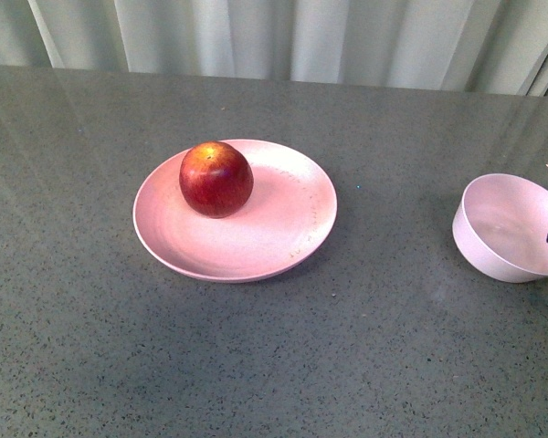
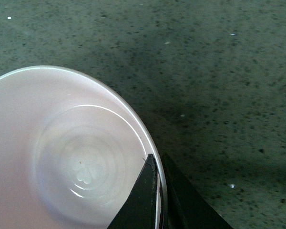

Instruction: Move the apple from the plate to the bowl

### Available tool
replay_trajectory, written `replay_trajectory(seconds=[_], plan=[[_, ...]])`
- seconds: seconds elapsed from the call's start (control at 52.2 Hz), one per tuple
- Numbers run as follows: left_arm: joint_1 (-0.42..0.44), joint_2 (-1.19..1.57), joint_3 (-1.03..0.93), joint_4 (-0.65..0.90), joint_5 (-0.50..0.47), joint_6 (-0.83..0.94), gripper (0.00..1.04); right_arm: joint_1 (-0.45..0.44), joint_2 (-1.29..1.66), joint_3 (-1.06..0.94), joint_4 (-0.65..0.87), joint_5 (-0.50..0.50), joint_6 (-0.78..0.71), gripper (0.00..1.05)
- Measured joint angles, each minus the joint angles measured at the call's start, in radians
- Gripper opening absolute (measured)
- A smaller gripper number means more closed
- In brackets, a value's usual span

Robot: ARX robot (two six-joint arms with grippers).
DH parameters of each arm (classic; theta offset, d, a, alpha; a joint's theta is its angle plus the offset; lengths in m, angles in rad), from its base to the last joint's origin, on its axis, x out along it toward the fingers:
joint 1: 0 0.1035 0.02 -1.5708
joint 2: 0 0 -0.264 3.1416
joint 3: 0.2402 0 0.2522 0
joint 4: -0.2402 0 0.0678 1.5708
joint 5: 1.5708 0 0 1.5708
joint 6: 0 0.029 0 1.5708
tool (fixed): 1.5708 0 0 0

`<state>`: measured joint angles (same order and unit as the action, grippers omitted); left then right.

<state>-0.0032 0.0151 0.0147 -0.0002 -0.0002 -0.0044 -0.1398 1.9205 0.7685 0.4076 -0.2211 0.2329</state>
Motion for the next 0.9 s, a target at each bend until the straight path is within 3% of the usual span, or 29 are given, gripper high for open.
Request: replay_trajectory(seconds=[0.402,0.708,0.9], plan=[[0.000,0.000,0.000,0.000,0.000,0.000,0.96,0.244,0.053,0.108,-0.037,0.098,0.117,0.02],[0.000,0.000,0.000,0.000,0.000,0.000,0.96,0.270,0.095,0.146,-0.066,0.130,0.119,0.02],[0.000,0.000,0.000,0.000,0.000,0.000,0.96,0.268,0.093,0.145,-0.061,0.128,0.119,0.25]])
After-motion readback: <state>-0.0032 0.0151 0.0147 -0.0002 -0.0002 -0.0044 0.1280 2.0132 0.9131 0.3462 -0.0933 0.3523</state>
